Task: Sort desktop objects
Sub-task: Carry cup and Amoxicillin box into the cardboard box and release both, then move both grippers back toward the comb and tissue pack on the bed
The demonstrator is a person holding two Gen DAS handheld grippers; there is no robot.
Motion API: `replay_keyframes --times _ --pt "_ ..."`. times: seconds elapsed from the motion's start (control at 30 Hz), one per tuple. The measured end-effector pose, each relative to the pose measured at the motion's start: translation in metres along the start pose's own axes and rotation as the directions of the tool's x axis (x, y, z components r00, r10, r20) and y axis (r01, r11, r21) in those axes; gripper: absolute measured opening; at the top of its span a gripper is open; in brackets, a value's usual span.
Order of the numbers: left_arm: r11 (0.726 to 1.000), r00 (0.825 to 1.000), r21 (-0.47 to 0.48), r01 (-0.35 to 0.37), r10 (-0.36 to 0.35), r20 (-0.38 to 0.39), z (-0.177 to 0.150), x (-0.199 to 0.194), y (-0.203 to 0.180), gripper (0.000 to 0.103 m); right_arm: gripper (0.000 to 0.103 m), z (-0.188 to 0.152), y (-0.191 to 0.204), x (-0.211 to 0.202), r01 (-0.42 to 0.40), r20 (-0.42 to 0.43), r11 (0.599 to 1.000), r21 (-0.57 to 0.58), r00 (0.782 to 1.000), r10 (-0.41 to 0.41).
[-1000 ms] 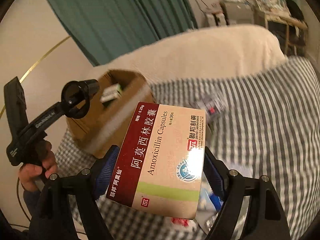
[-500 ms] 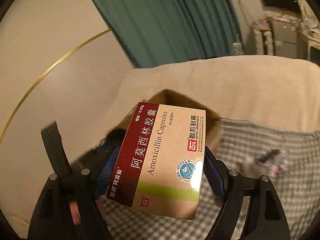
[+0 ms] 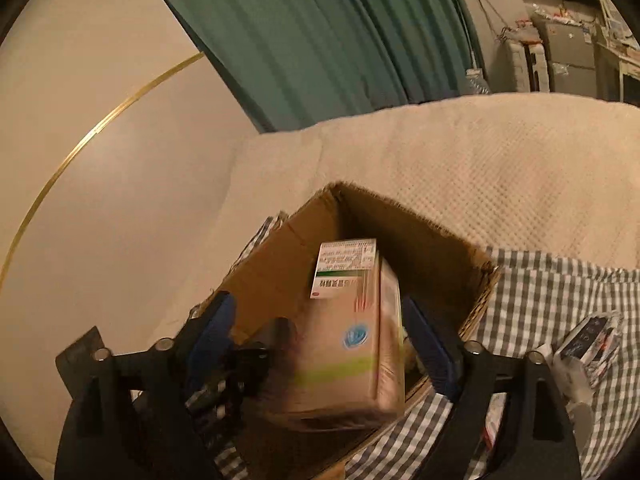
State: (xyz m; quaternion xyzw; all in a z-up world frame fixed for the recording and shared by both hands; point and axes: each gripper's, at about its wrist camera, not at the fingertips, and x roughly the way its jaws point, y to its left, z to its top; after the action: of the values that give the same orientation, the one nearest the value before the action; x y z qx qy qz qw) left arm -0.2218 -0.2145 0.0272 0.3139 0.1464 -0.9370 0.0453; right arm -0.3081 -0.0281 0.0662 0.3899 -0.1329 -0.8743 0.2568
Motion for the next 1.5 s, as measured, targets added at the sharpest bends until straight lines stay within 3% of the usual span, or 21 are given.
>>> replay_keyframes --times 0.1,0.27,0.43,0.5,0.63,0.8,0.87,1.0,1.17,1.23,1.37,1.5 --pt "1.000 0.999 0.017 0.022 -0.023 0.025 0.002 -0.011 -0.005 0.098 0.091 0.003 -0.005 -0.022 0.035 0.047 0.999 -0.021 0.998 -0.034" --pt "0.996 0.998 0.069 0.049 -0.052 0.037 -0.001 -0.025 -0.025 0.098 0.091 -0.015 -0.021 -0.084 0.189 0.099 0.979 -0.070 0.978 -0.182" --pt "0.984 0.991 0.116 0.132 -0.134 0.009 -0.011 -0.040 -0.062 0.098 0.091 -0.056 -0.051 -0.171 0.387 0.149 0.920 -0.064 0.915 -0.374" --pt "0.977 0.986 0.137 0.166 -0.166 -0.008 -0.018 -0.046 -0.081 0.098 0.091 -0.077 -0.066 -0.200 0.440 0.150 0.897 -0.043 0.890 -0.430" --pt "0.949 0.972 0.210 0.235 -0.228 -0.056 -0.044 -0.053 -0.131 0.099 0.091 -0.124 -0.099 -0.232 0.498 0.104 0.867 0.008 0.862 -0.496" --pt "0.881 0.943 0.338 0.330 -0.293 -0.156 -0.103 -0.042 -0.191 0.100 0.091 -0.180 -0.140 -0.230 0.535 -0.001 0.844 0.050 0.845 -0.535" --pt "0.837 0.927 0.403 0.370 -0.304 -0.221 -0.134 -0.028 -0.207 0.100 0.091 -0.197 -0.150 -0.224 0.535 -0.051 0.844 0.046 0.845 -0.532" --pt "0.782 0.916 0.492 0.383 -0.253 -0.311 -0.171 0.002 -0.221 0.100 0.091 -0.227 -0.161 -0.207 0.512 -0.128 0.859 0.015 0.853 -0.506" --pt "0.785 0.879 0.464 0.410 -0.204 -0.432 -0.186 0.034 -0.220 0.100 0.091 -0.249 -0.163 -0.188 0.527 -0.209 0.849 -0.032 0.827 -0.522" --pt "0.787 0.873 0.460 0.411 -0.194 -0.448 -0.189 0.039 -0.217 0.100 0.091 -0.258 -0.168 -0.182 0.536 -0.243 0.844 -0.021 0.816 -0.525" --pt "0.780 0.861 0.468 0.415 -0.171 -0.478 -0.196 0.050 -0.219 0.100 0.089 -0.264 -0.175 -0.182 0.525 -0.236 0.851 0.029 0.830 -0.504" --pt "0.768 0.846 0.465 0.440 -0.181 -0.502 -0.200 0.057 -0.220 0.100 0.074 -0.265 -0.181 -0.175 0.523 -0.256 0.851 0.050 0.830 -0.495"
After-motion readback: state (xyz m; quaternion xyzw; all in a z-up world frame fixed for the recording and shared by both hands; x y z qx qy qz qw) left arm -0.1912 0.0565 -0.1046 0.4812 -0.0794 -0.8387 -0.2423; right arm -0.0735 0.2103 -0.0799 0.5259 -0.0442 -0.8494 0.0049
